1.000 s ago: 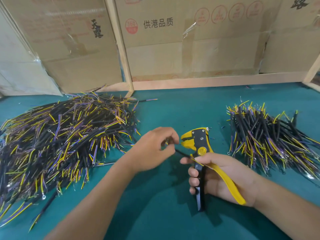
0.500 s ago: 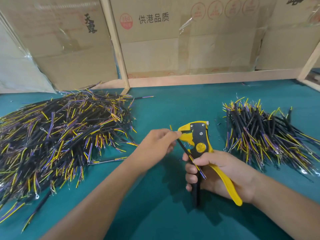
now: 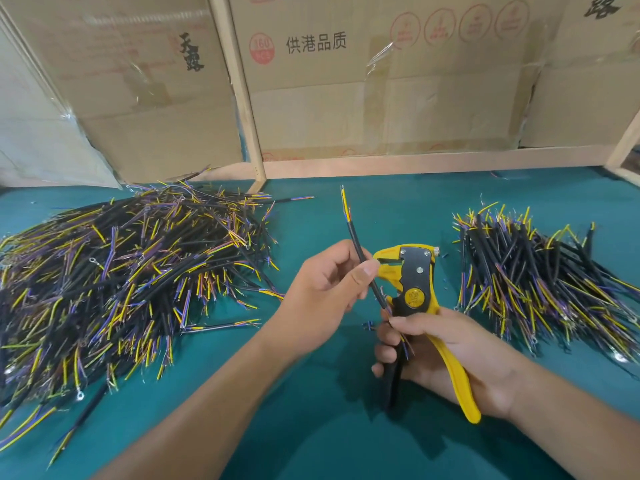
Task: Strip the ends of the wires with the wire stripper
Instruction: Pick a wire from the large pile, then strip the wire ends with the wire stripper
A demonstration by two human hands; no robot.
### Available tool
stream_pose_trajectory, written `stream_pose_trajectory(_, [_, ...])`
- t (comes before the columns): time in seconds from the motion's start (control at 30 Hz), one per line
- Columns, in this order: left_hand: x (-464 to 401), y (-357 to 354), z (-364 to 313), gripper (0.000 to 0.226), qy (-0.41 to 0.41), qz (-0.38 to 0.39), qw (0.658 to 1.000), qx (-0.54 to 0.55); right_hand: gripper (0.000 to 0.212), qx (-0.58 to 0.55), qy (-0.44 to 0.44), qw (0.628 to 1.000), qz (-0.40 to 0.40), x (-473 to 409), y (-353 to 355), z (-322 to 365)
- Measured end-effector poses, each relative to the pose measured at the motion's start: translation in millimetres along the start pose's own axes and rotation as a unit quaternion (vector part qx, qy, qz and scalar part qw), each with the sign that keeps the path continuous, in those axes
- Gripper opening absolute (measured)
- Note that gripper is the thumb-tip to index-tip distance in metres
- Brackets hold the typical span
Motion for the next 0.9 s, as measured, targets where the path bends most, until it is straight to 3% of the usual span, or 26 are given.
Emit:
stream_pose_trajectory(0.2, [0.8, 2.2, -1.9, 0.01, -0.04, 0.011, 0.999, -0.022, 0.018, 0.002, 0.002, 1.0, 0.005, 0.5, -0.7, 0.3])
stream_pose_trajectory(0.4, [3.6, -3.8, 0.6, 0.015, -0.03, 0.057, 0.997, -0.05, 0.024, 0.017, 0.015, 1.0, 0.011, 1.5, -3.9, 0.7])
stream_pose_trajectory(0.63, [1.9, -1.2, 1.6, 0.017, -0.029, 0.044, 0.998, -0.039, 0.017, 0.02, 0.008, 1.0, 0.009, 2.7, -6.4, 0.8])
stream_pose_trajectory(0.77, [1.9, 0.9, 0.4, 0.038, -0.039, 0.024, 0.998, -0.031, 0.017, 0.02, 0.003, 1.0, 0.018, 3.4, -5.9, 0.2])
stream_pose_trajectory(0.9, [2.0, 1.5, -0.8, 0.041, -0.038, 0.018, 0.999, -0.022, 0.027, 0.011, 0.004, 1.0, 0.02, 3.5, -5.0, -1.1])
Point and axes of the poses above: each hand's wrist, its own x-axis away from the middle knuckle, its own y-axis out of the back of the hand, z = x × y, the point moved 3 cm from there along -x, towards the middle knuckle, and after that the axes turned 14 degrees about y, right-handed, at the moved point
